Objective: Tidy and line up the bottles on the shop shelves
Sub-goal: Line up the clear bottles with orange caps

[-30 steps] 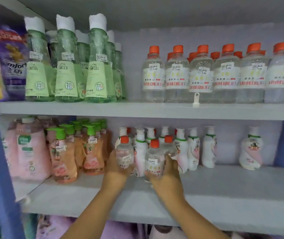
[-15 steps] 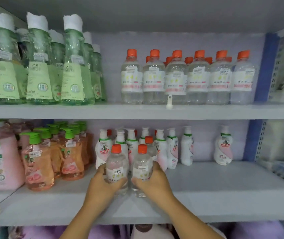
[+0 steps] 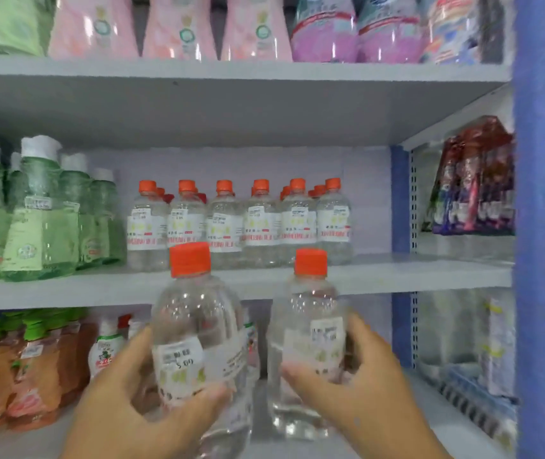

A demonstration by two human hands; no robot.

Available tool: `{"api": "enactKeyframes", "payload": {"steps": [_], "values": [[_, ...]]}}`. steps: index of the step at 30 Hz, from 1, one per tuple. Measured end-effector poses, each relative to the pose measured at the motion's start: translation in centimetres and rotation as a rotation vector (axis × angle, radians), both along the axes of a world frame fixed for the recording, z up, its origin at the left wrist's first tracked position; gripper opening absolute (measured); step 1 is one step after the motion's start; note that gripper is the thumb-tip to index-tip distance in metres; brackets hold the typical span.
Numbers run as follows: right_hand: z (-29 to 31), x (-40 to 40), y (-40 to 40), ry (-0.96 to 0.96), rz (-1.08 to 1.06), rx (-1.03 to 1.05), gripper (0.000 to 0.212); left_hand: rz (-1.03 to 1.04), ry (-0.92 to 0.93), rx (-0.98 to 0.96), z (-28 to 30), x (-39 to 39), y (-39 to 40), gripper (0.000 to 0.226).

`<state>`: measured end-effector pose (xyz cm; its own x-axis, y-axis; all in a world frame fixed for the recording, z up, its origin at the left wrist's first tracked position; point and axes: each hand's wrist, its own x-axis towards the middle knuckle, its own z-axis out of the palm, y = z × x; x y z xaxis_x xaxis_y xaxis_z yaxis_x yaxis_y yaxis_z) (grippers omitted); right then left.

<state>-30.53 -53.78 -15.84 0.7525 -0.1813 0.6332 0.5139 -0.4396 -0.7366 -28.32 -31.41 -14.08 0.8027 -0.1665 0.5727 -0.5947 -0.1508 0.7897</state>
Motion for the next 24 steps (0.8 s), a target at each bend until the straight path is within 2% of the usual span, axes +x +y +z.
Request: {"api": "enactKeyframes", "payload": {"steps": [3, 5, 10, 15, 19, 24], "values": [[6.3, -1.1, -3.6, -0.149, -0.042, -0.007, 0.052, 0.065, -0.161, -0.07, 2.9, -1.4, -4.0, 0.046], [9.4, -0.4, -5.7, -0.203, -0.091, -0.019, 0.048, 0.087, -0.211, -0.073, 5.1, 0.0, -6.5, 0.037], [13.0, 4.7, -9.8, -0.17, -0.248, -0.06, 0.047, 0.162, -0.247, -0.099, 9.0, 6.5, -11.5, 0.047], [12.3, 9.0, -11.7, -0.048, -0.325, -0.1, 0.047, 0.245, -0.171, 0.054, 10.0, 12.5, -14.6, 0.043], [11.9, 11.0, -12.9, -0.02, -0.296, -0.075, 0.05, 0.244, -0.129, 0.138, 10.0, 15.0, -15.7, 0.044], [12.1, 12.6, -13.0, 0.081, -0.193, -0.138, 0.069, 0.233, -0.118, 0.343, 11.1, 16.3, -16.1, 0.048]]}}
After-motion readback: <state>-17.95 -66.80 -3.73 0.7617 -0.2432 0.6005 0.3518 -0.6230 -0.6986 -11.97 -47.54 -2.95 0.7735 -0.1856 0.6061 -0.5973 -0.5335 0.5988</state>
